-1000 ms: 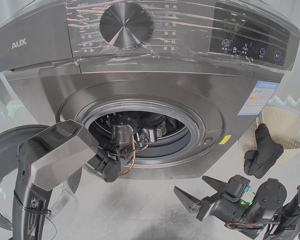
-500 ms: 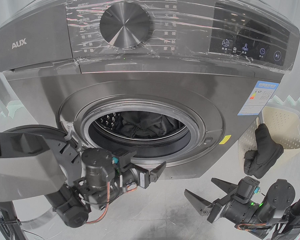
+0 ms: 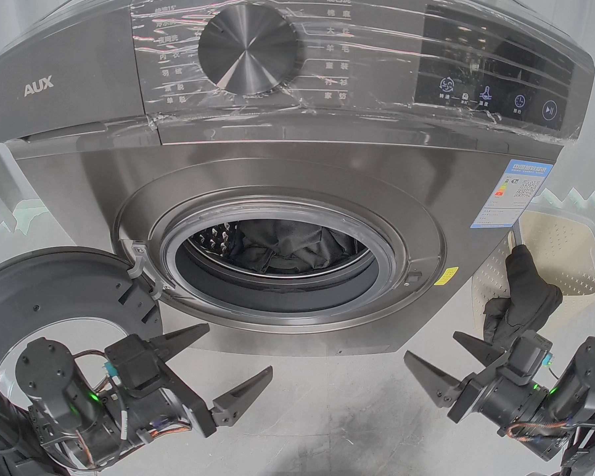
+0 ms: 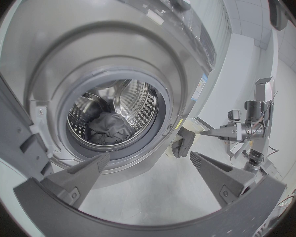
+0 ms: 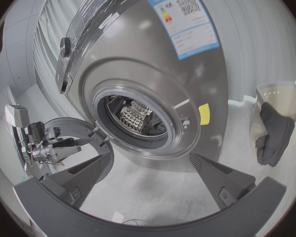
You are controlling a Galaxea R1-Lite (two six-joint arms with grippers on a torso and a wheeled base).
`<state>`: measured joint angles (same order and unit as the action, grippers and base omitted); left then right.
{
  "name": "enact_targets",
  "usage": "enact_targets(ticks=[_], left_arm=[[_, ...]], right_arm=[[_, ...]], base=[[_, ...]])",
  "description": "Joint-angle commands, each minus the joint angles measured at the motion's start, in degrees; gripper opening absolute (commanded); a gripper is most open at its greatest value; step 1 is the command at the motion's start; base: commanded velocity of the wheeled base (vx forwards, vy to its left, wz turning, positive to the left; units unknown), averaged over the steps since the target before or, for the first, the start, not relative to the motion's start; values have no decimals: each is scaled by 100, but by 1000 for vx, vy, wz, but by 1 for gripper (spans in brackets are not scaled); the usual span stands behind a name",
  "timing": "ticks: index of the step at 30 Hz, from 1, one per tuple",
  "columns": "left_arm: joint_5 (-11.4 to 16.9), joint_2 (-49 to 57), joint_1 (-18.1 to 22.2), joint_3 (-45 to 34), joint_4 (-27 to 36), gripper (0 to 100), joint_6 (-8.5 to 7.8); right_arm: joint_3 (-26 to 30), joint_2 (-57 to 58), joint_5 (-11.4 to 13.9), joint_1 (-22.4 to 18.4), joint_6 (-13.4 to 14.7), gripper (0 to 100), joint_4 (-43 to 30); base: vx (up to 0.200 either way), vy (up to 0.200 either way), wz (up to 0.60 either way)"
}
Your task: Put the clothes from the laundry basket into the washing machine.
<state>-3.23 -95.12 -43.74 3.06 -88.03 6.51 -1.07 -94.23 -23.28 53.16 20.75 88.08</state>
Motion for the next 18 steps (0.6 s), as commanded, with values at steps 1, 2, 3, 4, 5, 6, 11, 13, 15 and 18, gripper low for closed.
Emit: enact_targets(ticks=[1, 2, 3, 4, 5, 6, 11, 13, 15, 18], left_arm=[[-37, 653, 15, -306, -13, 100, -97], [-116, 714, 23, -297, 14, 100, -106], [-169, 758, 59, -297, 49, 100, -115], [-213, 820, 94, -297, 93, 100, -124], [-239, 873, 120, -297, 146, 100, -132], [-257, 934, 138, -297, 198, 100, -132], [-257, 1567, 269, -297, 770, 100, -220], [-257, 1954, 357, -297, 1148, 100, -264], [-266, 2279, 393, -297, 1490, 100, -273], [-257, 2973, 524, -297, 2062, 100, -273]], right_arm=[[98, 511, 96, -421, -264, 100, -10], [98, 590, 245, -632, -414, 100, -19], [98, 617, 333, -728, -466, 100, -27], [98, 661, 395, -834, -528, 100, -54], [98, 713, 430, -931, -598, 100, -124], [98, 784, 439, -1010, -660, 100, -212], [98, 1478, 588, -1247, -897, 100, -1082], [98, 1944, 650, -1432, -950, 100, -1724], [98, 2357, 676, -1546, -959, 100, -2251], [98, 3034, 676, -1695, -1047, 100, -3077]], base=[[-200, 0, 0], [-200, 0, 0], [-200, 0, 0], [-200, 0, 0], [-200, 0, 0], [-200, 0, 0], [-200, 0, 0], [-200, 0, 0], [0, 0, 0], [0, 0, 0]])
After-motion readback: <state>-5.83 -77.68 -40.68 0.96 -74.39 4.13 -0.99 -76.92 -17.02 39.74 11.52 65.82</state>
